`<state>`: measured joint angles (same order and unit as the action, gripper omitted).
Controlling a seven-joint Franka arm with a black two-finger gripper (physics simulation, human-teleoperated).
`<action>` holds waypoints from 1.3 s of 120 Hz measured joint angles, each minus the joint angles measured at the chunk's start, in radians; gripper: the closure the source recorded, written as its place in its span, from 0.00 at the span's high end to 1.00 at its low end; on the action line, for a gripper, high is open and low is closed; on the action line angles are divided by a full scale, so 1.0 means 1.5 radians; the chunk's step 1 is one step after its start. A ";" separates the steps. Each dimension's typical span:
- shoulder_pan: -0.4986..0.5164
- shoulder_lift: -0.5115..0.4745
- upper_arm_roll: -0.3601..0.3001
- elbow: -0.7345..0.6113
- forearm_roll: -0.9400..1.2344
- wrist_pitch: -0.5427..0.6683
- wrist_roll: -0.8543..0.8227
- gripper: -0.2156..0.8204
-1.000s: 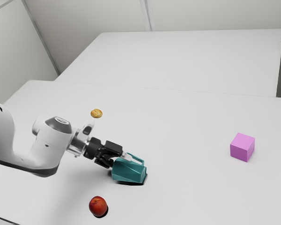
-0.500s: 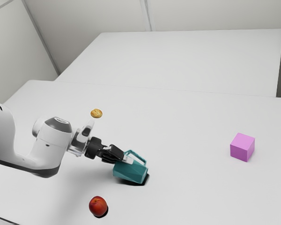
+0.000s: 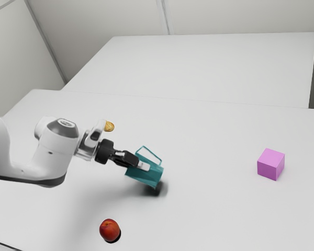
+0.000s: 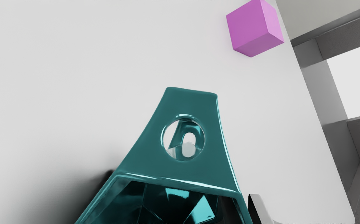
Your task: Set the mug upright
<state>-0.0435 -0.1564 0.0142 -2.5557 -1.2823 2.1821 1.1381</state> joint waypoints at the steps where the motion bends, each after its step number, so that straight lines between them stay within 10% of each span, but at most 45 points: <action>1: 0.000 -0.001 0.000 0.002 0.004 0.000 -0.001 0.05; 56: 0.004 -0.010 -0.012 0.173 0.435 -0.071 -0.169 0.05; 156: 0.004 0.010 -0.034 0.174 0.861 -0.019 -0.546 0.04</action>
<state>-0.0374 -0.1412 -0.0363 -2.2948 0.0099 2.1540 0.3190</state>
